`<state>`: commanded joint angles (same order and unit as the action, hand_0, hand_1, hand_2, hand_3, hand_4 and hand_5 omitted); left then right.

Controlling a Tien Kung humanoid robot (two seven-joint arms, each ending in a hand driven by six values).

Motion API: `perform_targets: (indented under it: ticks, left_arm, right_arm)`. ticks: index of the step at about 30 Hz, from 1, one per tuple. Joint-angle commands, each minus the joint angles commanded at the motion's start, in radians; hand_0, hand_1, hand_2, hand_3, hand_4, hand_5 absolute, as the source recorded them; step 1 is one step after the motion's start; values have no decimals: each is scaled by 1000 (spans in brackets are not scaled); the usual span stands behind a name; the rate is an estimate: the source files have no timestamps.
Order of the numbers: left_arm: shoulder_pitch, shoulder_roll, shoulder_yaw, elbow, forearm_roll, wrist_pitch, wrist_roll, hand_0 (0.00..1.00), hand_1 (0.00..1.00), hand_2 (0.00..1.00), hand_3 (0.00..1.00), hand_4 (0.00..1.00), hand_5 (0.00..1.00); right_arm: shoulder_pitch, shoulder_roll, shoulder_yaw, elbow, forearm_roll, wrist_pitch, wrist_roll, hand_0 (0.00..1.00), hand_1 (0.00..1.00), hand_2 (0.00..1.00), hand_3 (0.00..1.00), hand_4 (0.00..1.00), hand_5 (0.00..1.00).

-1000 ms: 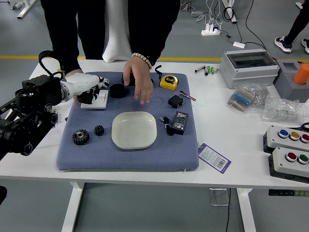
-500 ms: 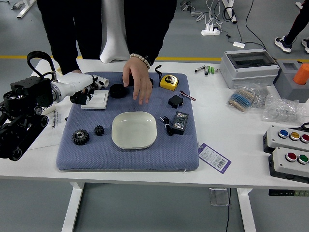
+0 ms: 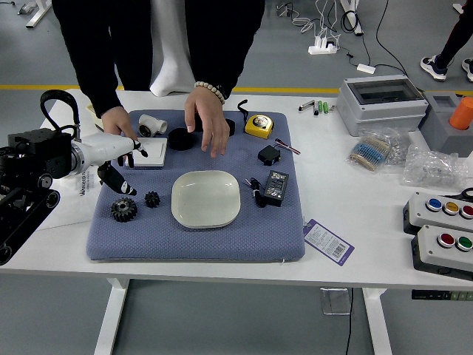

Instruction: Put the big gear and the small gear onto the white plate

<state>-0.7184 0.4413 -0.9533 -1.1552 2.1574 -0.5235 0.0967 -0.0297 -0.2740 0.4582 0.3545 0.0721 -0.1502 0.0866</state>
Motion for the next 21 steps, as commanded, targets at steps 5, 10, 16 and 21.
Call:
perform_targets:
  ticks: [5, 10, 16, 21]
  left_arm:
    - [24, 9, 7, -37, -4, -44, 32, 471, 631, 701, 871, 998, 261]
    - [34, 8, 10, -44, 3, -64, 45, 468, 618, 688, 868, 998, 241]
    - [42, 0, 24, -10, 23, -46, 35, 453, 572, 601, 825, 998, 244]
    - [46, -10, 42, 16, 21, -16, 23, 442, 523, 552, 806, 982, 228]
  right_arm:
    - [0, 1, 1, 0, 1, 0, 0, 739, 743, 768, 642, 918, 754]
    - [-1, 1, 0, 0, 0, 0, 0, 738, 744, 768, 642, 918, 754]
    - [-1, 0, 0, 0, 0, 0, 0, 739, 744, 768, 640, 917, 754]
    - [-1, 1, 0, 0, 1, -1, 0, 738, 743, 768, 641, 917, 754]
